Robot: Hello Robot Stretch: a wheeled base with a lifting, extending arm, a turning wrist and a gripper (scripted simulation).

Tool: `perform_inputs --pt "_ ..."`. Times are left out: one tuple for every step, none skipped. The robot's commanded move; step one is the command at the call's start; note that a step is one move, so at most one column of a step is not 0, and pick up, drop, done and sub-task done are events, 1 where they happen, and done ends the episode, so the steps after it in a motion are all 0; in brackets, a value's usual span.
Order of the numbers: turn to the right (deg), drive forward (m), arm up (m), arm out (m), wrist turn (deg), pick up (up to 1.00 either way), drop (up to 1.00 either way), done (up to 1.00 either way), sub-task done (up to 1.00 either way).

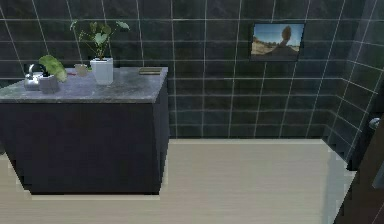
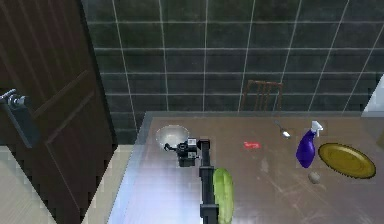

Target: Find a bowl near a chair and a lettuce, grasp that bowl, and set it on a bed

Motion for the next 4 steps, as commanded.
perform_inputs --pt "0.0 0.0 0.0 0.0 0.0 1.0 0.0 0.0 0.0" --pt "0.0 0.0 0.1 0.0 0.0 0.0 0.0 0.0 0.0" --pt "0.0 0.0 0.28 0.0 0.0 0.0 0.0 0.0 0.0" --pt "0.0 0.0 0.0 0.0 -45.0 0.0 0.0 0.0 0.0"
